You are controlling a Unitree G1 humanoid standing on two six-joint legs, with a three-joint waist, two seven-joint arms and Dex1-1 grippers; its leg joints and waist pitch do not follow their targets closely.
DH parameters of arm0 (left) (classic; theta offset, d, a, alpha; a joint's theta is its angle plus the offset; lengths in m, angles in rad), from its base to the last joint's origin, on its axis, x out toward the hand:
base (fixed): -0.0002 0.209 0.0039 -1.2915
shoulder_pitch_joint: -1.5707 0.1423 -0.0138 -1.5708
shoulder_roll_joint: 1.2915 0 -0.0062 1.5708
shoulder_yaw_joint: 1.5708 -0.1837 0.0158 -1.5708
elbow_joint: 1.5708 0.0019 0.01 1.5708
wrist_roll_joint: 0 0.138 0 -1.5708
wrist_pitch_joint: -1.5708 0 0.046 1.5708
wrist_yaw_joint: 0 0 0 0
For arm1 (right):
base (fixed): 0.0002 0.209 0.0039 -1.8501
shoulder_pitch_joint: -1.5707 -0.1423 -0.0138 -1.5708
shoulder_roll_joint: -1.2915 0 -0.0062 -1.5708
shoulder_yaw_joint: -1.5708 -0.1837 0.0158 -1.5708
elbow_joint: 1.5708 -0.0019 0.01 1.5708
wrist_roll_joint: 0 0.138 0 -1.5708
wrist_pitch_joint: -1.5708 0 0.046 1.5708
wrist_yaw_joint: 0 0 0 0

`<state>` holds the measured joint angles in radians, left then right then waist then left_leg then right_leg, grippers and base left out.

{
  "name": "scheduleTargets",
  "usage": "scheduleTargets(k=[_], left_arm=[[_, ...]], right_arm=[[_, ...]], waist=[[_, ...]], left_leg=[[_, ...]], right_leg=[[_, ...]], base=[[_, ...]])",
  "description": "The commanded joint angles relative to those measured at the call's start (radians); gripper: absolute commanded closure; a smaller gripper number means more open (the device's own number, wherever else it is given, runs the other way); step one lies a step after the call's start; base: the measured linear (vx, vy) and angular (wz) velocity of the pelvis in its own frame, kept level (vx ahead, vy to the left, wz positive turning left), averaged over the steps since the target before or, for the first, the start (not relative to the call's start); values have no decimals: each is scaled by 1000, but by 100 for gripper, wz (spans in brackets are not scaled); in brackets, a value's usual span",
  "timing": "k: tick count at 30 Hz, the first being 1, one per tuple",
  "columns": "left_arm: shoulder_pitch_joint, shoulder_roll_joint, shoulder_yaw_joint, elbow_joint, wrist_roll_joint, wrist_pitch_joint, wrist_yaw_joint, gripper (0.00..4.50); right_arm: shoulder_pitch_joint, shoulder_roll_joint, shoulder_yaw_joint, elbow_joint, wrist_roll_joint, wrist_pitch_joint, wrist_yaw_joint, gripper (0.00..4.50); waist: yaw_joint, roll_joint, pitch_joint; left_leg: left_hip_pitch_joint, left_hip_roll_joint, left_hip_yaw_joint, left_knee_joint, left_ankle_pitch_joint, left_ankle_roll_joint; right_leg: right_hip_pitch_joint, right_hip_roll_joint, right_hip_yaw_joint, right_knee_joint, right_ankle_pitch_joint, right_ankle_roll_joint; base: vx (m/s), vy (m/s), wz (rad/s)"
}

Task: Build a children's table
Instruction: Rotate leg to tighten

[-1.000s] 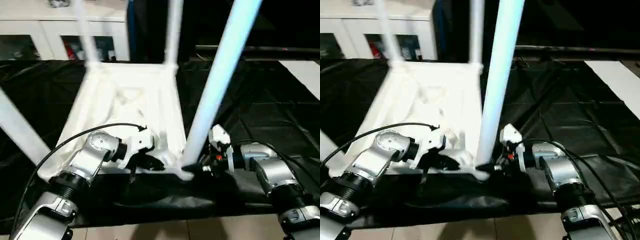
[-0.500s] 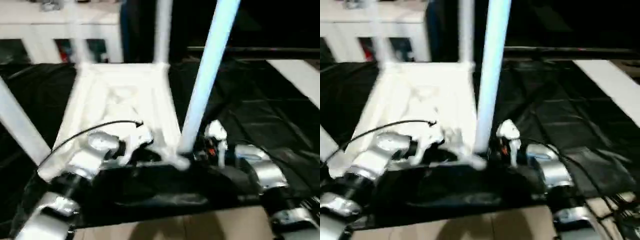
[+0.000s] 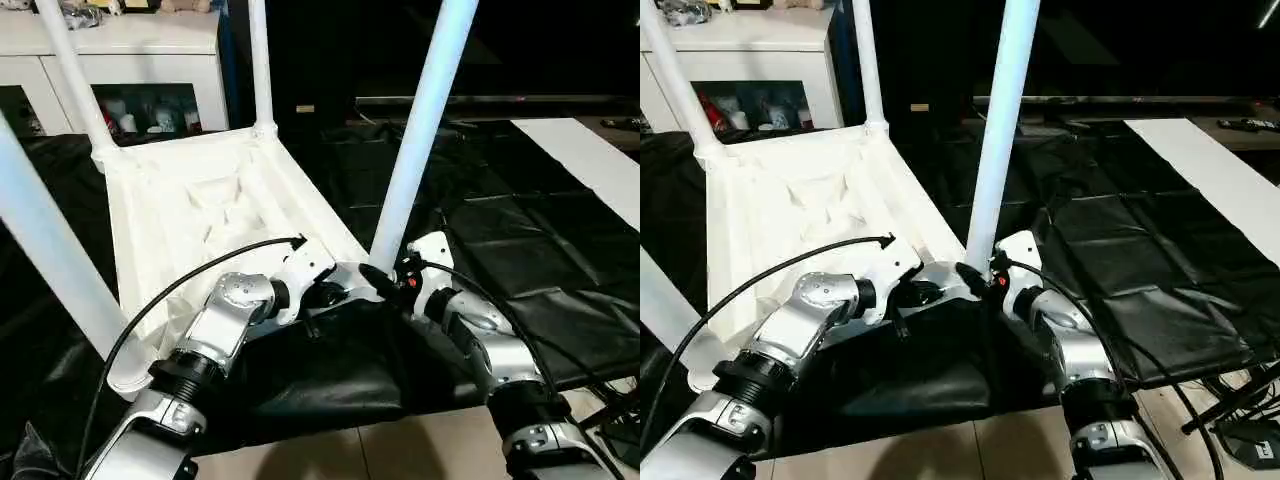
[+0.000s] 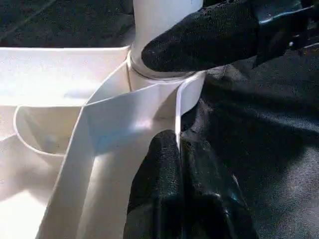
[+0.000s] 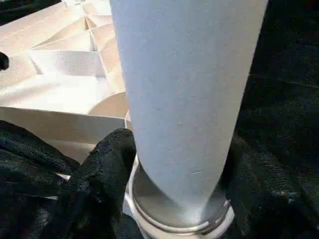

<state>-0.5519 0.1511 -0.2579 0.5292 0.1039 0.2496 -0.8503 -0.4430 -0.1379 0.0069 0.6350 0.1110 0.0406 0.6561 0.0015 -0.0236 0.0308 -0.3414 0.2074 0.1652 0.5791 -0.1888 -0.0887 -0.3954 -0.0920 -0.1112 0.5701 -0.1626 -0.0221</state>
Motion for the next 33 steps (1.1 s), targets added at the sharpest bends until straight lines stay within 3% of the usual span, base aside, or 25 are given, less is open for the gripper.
scheduleTargets(k=[1, 2, 3, 4, 5, 7, 9, 11, 12, 13, 15, 17, 19, 21, 27, 31, 33], left_arm=[[20, -22, -92, -42, -24, -40, -81, 450], [29, 1, -98, -55, -24, -48, -112, 450], [29, 1, -98, -55, -24, -48, -112, 450], [30, 6, -99, -57, -24, -48, -118, 450], [34, 15, -99, -62, -25, -55, -132, 450], [42, 39, -99, -71, -31, -73, -172, 450], [47, 68, -96, -77, -33, -83, -203, 450], [51, 86, -94, -82, -39, -90, -230, 450], [54, 98, -96, -89, -46, -88, -249, 450], [56, 105, -98, -92, -48, -91, -261, 450], [65, 138, -106, -111, -60, -103, -314, 450], [69, 155, -109, -120, -63, -115, -337, 450], [74, 180, -117, -132, -74, -153, -380, 450], [78, 197, -118, -145, -88, -174, -410, 450], [89, 231, -115, -193, -122, -166, -461, 450], [106, 238, -102, -229, -123, -171, -435, 450], [135, 232, -61, -294, -148, -144, -385, 406]], right_arm=[[39, -25, 116, -15, -10, 37, 193, 152], [53, -81, 113, -48, 10, 43, 276, 152], [53, -81, 113, -48, 10, 43, 276, 152], [56, -92, 113, -55, 14, 45, 291, 152], [69, -124, 115, -72, 17, 32, 329, 152], [105, -215, 114, -118, 19, -5, 408, 152], [136, -307, 86, -163, 53, 20, 493, 152], [153, -359, 56, -191, 82, 45, 540, 152], [161, -382, 41, -208, 98, 58, 560, 152], [166, -393, 34, -216, 105, 64, 570, 152], [191, -445, -3, -254, 134, 80, 610, 152], [208, -476, -23, -276, 154, 99, 633, 152], [227, -505, -59, -313, 204, 137, 643, 152], [239, -516, -88, -347, 246, 172, 637, 152], [242, -476, -166, -405, 307, 225, 536, 152], [226, -419, -202, -402, 285, 230, 381, 152], [222, -360, -216, -401, 236, 239, 207, 144]], waist=[[5, -4, -42], [12, -3, -45], [12, -3, -45], [15, -2, -48], [17, -8, -49], [28, -9, -48], [50, -6, -55], [58, -8, -58], [63, -1, -56], [62, -6, -56], [61, -2, -52], [59, -3, -48], [60, 5, -46], [60, 4, -46], [65, 7, -52], [62, 3, -52], [58, 2, -50]], left_leg=[[-5, 20, -9, -77, -382, 54], [-8, 24, -6, -76, -352, 69], [-8, 24, -6, -76, -352, 69], [-9, 27, 2, -72, -298, 86], [-12, 24, 6, -69, -267, 92], [-9, 24, 8, -66, -248, 102], [-11, 26, 12, -60, -149, 141], [-10, 27, 12, -58, -122, 155], [-10, 28, 12, -57, -112, 163], [-16, 28, 11, -57, -112, 164], [-16, 27, 9, -60, -145, 153], [-15, 27, 11, -62, -187, 132], [-13, 26, 10, -63, -207, 120], [-11, 28, 9, -65, -211, 114], [-10, 32, 9, -63, -162, 101], [-10, 27, 11, -62, -136, 93], [-10, 25, 11, -65, -139, 72]], right_leg=[[35, -53, 39, -98, -518, -85], [39, -53, 45, -90, -458, -104], [39, -53, 45, -90, -458, -104], [37, -51, 52, -76, -341, -155], [39, -51, 54, -70, -301, -176], [40, -52, 57, -67, -290, -183], [49, -49, 60, -47, -151, -218], [53, -49, 60, -42, -108, -229], [51, -49, 61, -38, -81, -244], [56, -50, 59, -37, -83, -247], [59, -50, 57, -46, -138, -234], [57, -49, 56, -54, -226, -211], [55, -49, 55, -62, -289, -189], [53, -48, 55, -64, -313, -172], [49, -48, 57, -49, -221, -203], [49, -49, 59, -44, -180, -216], [49, -51, 59, -47, -223, -199]], base=[[0, 0, 0], [0, 0, 0], [0, 0, 0], [0, 0, 0], [0, 0, 0], [27, -9, 4], [57, -17, 7], [0, 0, 0], [0, 0, 0], [0, 0, 0], [0, 0, 0], [0, 0, 0], [0, 0, 0], [0, 0, 0], [0, 0, 0], [0, 0, 0], [0, 0, 0]])
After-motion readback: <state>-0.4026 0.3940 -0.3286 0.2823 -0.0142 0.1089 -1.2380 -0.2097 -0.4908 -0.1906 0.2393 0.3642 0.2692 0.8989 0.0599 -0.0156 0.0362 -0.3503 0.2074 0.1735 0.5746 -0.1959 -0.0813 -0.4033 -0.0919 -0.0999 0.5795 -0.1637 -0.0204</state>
